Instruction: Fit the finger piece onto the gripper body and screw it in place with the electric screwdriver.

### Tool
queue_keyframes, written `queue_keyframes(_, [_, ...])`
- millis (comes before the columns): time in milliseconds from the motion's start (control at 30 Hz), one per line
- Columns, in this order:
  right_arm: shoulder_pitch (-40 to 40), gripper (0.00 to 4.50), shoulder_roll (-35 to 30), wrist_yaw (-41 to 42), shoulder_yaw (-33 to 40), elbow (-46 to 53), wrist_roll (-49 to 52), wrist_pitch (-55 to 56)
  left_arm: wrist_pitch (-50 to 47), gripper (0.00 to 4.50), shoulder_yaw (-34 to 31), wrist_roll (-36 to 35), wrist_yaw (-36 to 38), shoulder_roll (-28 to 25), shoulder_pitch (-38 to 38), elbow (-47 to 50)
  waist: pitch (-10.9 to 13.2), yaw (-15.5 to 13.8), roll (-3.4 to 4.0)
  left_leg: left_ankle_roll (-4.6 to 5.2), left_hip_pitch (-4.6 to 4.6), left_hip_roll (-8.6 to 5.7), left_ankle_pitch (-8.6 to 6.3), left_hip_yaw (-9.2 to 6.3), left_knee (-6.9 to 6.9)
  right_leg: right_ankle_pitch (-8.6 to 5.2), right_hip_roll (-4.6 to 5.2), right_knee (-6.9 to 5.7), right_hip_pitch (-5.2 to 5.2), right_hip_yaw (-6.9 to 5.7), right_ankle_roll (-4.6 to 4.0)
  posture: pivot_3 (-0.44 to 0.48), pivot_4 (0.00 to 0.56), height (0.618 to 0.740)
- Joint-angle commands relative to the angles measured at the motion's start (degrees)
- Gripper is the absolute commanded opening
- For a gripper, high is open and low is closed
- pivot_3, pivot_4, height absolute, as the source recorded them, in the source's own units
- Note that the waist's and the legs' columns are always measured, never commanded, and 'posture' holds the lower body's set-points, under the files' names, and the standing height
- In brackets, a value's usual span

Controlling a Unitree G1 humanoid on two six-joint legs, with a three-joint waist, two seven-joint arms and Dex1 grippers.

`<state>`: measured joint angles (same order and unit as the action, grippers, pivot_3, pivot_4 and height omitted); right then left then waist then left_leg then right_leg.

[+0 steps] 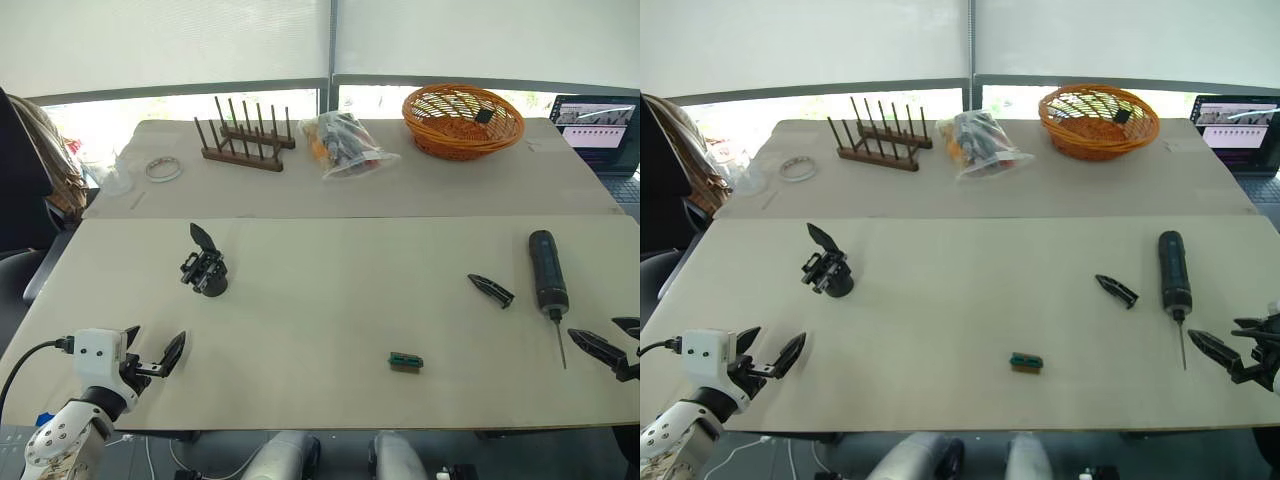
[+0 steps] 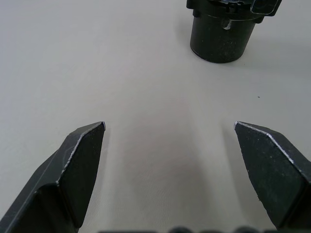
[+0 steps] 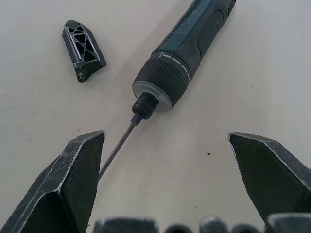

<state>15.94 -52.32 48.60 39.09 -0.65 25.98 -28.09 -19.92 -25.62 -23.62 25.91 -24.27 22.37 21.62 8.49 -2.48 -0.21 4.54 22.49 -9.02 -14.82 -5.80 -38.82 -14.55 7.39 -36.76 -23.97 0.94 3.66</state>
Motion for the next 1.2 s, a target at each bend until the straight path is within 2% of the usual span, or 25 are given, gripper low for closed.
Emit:
queue_keyframes(33, [-1.2,4.49,0.2,0.7,1.4,5.2,2.4,-0.3,0.4,4.5,0.3,-0.1,0.8,-1.3,-2.9,-1.4,0.0,0.0,0.0,0.0,0.0,0.0,0.0,0.0,0.0,0.0,0.0,0.0,0.0,0.0,0.0,0.0,0.15,0.74])
queue_keyframes(133, [-4.3,4.49,0.2,3.0,-2.3,16.7,8.7,-3.5,0.3,4.5,2.7,0.8,2.5,-3.4,-8.5,-5.9,0.0,0.0,0.07,-0.03,0.0,0.03,0.02,0.0,0.0,0.0,-0.02,-0.08,-0.05,-0.01,0.0,0.0,0.15,0.74])
queue_keyframes(367, [-10.2,4.49,-3.3,7.3,-9.4,30.3,19.9,-11.8,2.3,4.5,6.7,2.6,4.6,-4.2,-16.2,-13.1,0.0,0.2,0.04,0.23,0.01,0.04,0.0,-0.02,-0.01,0.01,-0.07,-0.1,-0.1,-0.1,0.0,0.0,0.15,0.74])
queue_keyframes(667, [-16.8,4.49,-1.2,3.6,-18.3,34.1,20.0,-12.0,6.6,4.5,11.7,5.3,7.5,-3.5,-24.9,-21.9,0.0,-0.3,-0.03,0.08,0.04,-0.07,-0.11,-0.01,-0.15,0.05,0.04,-0.01,-0.03,-0.13,0.06,0.0,0.15,0.74])
queue_keyframes(900, [-18.5,4.49,0.8,1.4,-22.5,34.6,18.0,-10.6,10.4,4.5,14.5,8.0,6.9,-2.2,-30.6,-27.9,0.0,0.1,-0.04,0.21,0.06,-0.04,0.01,-0.01,-0.14,0.05,0.04,-0.13,-0.11,-0.13,0.06,0.0,0.15,0.74])
queue_keyframes(933, [-18.7,4.5,0.9,1.3,-22.7,34.5,17.7,-10.5,11.0,3.97,14.6,8.2,6.8,-2.1,-30.9,-28.2,0.0,0.1,-0.04,0.22,0.06,-0.04,0.02,-0.01,-0.14,0.04,0.04,-0.13,-0.11,-0.13,0.06,0.0,0.15,0.74])
queue_keyframes(967, [-18.8,4.5,1.1,1.1,-22.9,34.6,17.5,-10.4,11.3,3.63,14.6,8.3,6.7,-1.9,-31.0,-28.5,0.0,0.1,-0.04,0.24,0.06,-0.05,0.03,-0.01,-0.14,0.05,0.04,-0.13,-0.11,-0.12,0.06,0.0,0.15,0.74])
queue_keyframes(1033, [-18.1,4.5,1.5,0.7,-23.2,34.9,16.9,-10.2,10.2,2.67,16.1,8.7,5.4,-0.5,-30.3,-25.0,0.0,0.0,-0.04,0.27,0.05,-0.04,0.04,-0.01,-0.14,0.05,0.03,-0.13,-0.11,-0.13,0.06,0.0,0.15,0.74])
queue_keyframes(1067, [-17.8,4.5,1.7,0.5,-23.3,35.2,16.6,-10.1,9.2,2.34,17.3,9.3,4.0,0.6,-29.5,-22.0,0.0,0.0,-0.04,0.28,0.05,-0.06,0.05,-0.02,-0.14,0.05,0.04,-0.13,-0.11,-0.13,0.06,0.0,0.15,0.74])
queue_keyframes(1200, [-17.2,4.5,2.0,0.1,-23.6,35.8,16.3,-10.0,4.3,2.37,21.1,12.2,-4.5,6.5,-28.3,-10.4,0.0,-0.5,-0.05,0.36,0.09,-0.14,0.0,-0.02,-0.2,0.07,0.07,-0.12,-0.08,-0.09,0.1,0.0,0.15,0.74])
